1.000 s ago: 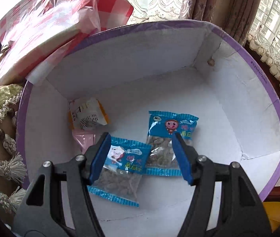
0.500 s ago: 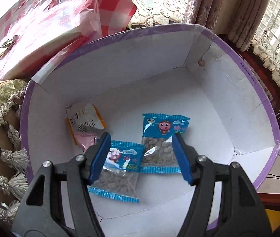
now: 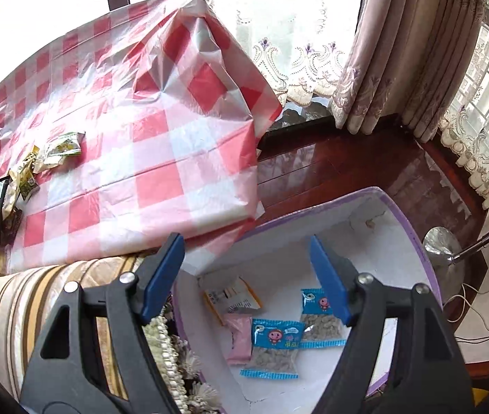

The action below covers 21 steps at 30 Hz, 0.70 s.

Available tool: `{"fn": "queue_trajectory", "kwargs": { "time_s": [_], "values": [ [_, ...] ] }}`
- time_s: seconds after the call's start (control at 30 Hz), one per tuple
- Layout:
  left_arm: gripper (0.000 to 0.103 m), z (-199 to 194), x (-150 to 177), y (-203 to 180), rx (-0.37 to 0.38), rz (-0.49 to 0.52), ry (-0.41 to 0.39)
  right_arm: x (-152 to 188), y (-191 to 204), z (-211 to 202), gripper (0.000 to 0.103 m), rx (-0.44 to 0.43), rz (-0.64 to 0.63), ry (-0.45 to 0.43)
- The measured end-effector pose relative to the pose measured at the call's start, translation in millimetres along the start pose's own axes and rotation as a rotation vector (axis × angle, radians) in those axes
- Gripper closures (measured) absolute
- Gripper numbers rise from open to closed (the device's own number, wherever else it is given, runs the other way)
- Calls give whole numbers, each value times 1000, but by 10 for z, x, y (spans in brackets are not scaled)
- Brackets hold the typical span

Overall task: Organize snacks
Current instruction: 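Return both open tools to the snack pile on the table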

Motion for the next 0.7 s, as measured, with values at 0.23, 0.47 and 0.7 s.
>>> {"fn": "queue_trajectory", "kwargs": {
  "time_s": [0.23, 0.47, 0.7],
  "values": [
    [44, -291, 307, 979, -111, -219, -12, -157, 1006, -41, 23, -150, -47, -10],
    [44, -368, 478, 1416, -163, -294, -1, 22, 1968, 81, 23, -256, -162, 53],
    [44, -302, 304, 1299, -71, -232, -28, 155, 2612, 70, 23, -317, -245, 72]
  ]
}}
Point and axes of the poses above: each gripper's, at about its wrist camera, not at the fingertips, and z roughly the way its jaws point, y to its left, x to its underside, the point moved 9 cm from there along z, roughly the way its jaws point, and after that the axes turned 3 degrees about z, right-handed, at the moved point
